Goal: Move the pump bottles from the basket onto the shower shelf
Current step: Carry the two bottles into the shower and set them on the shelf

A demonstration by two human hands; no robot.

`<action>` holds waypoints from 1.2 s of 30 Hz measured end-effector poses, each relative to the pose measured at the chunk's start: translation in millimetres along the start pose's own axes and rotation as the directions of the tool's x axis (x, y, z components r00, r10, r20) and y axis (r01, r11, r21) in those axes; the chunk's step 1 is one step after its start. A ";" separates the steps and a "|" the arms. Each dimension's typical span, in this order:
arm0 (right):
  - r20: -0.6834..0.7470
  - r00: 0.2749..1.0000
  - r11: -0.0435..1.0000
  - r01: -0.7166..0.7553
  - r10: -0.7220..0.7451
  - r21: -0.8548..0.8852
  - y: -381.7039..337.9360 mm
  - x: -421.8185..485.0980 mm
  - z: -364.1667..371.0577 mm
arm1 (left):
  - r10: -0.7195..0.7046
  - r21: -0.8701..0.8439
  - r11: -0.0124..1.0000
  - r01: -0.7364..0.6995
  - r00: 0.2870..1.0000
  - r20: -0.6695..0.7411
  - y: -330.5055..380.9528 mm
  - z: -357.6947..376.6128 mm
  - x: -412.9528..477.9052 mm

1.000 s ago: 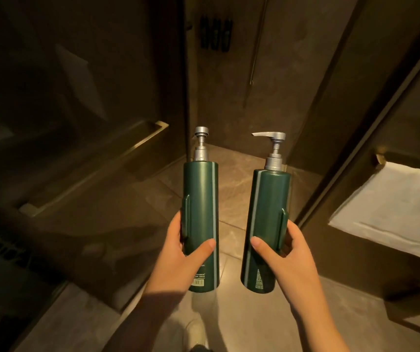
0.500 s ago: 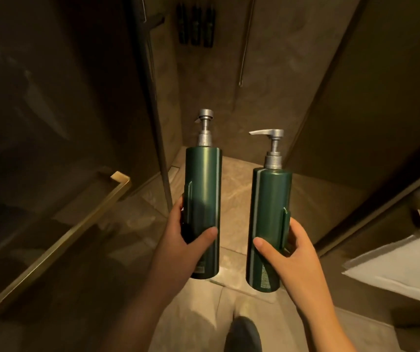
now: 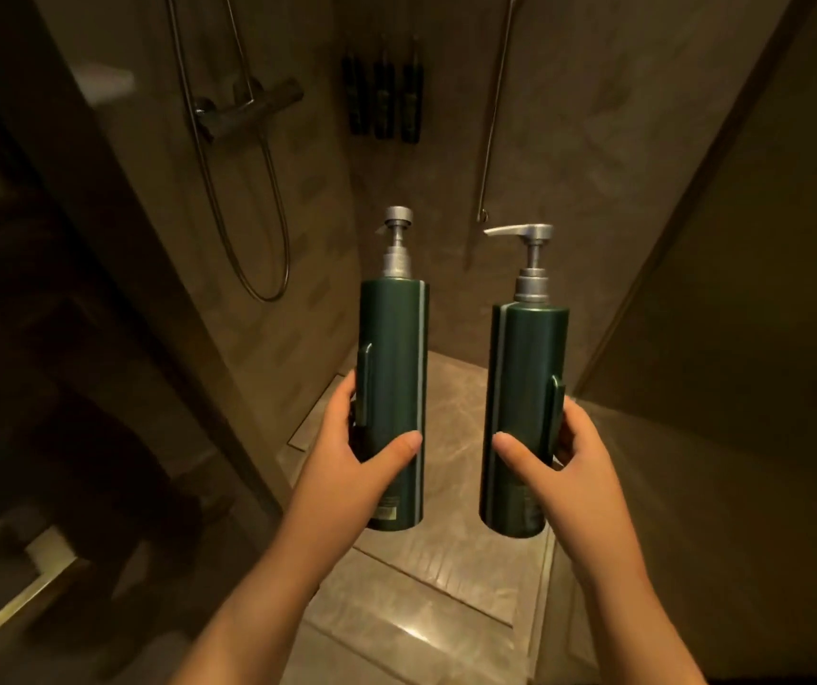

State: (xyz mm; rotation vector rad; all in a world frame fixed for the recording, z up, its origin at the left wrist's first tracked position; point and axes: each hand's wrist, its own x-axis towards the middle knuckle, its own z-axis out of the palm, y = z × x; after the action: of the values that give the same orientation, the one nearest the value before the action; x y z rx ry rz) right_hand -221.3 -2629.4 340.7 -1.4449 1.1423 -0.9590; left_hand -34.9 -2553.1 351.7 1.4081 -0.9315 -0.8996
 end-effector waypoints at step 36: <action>0.554 0.757 0.938 0.285 -0.346 0.197 -121.5 531.4 280.1 | 0.227 0.147 0.974 -0.174 0.679 -0.698 46.9 -154.7 459.4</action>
State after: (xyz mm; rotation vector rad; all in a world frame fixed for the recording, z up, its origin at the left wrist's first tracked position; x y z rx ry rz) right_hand 191.5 -3076.9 411.2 -1.7203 0.3918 -0.6984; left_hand 284.1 -2917.4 403.1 1.5020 -0.4919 -0.0963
